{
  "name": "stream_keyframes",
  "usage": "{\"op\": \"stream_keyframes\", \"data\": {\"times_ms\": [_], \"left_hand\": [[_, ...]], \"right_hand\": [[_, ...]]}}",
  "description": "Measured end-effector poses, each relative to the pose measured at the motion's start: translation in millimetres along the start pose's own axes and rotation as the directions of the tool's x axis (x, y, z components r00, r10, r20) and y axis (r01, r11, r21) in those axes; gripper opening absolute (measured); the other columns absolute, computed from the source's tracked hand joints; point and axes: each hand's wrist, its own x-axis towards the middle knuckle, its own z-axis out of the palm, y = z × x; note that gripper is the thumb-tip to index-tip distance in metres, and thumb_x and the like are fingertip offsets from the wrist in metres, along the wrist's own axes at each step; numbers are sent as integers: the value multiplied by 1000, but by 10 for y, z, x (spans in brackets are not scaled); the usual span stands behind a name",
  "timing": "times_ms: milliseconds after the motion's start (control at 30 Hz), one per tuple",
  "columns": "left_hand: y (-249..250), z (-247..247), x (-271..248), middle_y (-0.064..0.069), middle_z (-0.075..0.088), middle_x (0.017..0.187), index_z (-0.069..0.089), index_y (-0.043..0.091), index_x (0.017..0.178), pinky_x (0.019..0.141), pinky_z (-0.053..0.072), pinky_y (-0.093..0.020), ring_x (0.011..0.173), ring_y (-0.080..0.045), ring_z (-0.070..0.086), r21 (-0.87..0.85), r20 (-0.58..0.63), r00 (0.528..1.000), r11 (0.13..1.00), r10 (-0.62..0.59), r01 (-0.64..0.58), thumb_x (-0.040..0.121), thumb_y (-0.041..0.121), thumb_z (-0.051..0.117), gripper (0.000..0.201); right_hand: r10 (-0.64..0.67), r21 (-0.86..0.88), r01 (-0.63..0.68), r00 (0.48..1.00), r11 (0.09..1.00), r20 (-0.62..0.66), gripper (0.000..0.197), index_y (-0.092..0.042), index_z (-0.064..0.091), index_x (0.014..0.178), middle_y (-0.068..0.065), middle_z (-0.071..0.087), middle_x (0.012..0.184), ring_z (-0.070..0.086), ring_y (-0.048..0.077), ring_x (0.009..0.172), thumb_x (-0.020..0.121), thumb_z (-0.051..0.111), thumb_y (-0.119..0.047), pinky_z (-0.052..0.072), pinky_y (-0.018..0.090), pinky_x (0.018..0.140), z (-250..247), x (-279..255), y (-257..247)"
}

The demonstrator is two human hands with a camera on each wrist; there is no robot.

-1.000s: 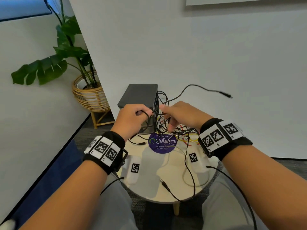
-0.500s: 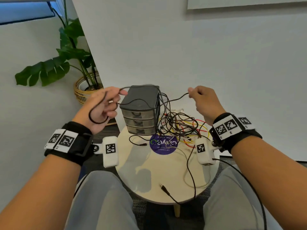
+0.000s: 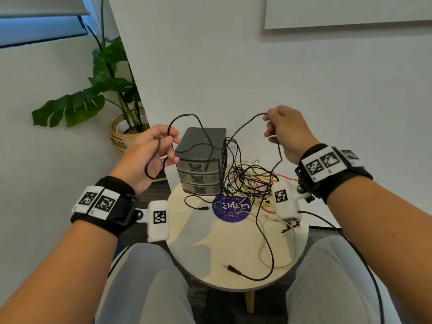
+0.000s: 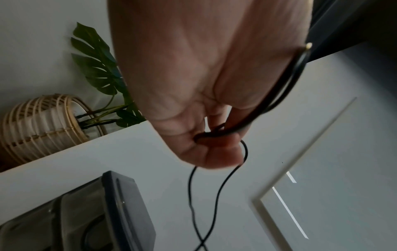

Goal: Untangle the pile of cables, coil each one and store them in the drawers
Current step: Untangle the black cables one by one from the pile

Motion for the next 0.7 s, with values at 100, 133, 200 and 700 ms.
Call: {"op": "stream_keyframes", "data": {"times_ms": [100,133,200,700], "left_hand": [[130,147,-20,-8,60,99,61,9,109,75,55,-31,72,-16,55,6,74,997,1000,8,-9,96,-7,34,33],[164,208,-24,-9,59,99,60,8,108,74,53,-31,73,-18,53,19,94,996,1000,8,-10,94,-5,36,31],[208,331,-8,-10,58,96,60,6,108,67,49,-30,71,-18,51,66,81,997,998,-10,5,98,1,40,23],[518,574,-38,-14,70,109,71,7,123,67,47,-20,76,-13,51,337,189,980,941,-66,-1,98,1,56,30]], "right_hand": [[18,-389,40,989,920,145,27,-17,62,124,7,63,117,59,17,89,103,46,-11,46,28,73,88,-66,80],[19,-440,76,978,895,209,38,-21,57,134,8,56,131,58,19,105,100,48,-5,47,29,82,112,-106,88],[-46,-379,170,948,910,316,61,-29,46,145,7,45,145,48,25,130,94,52,5,43,31,94,162,-217,3],[-361,-515,617,778,595,514,41,-9,72,80,6,72,78,63,21,71,105,50,-33,44,31,66,99,-371,-632]]}}
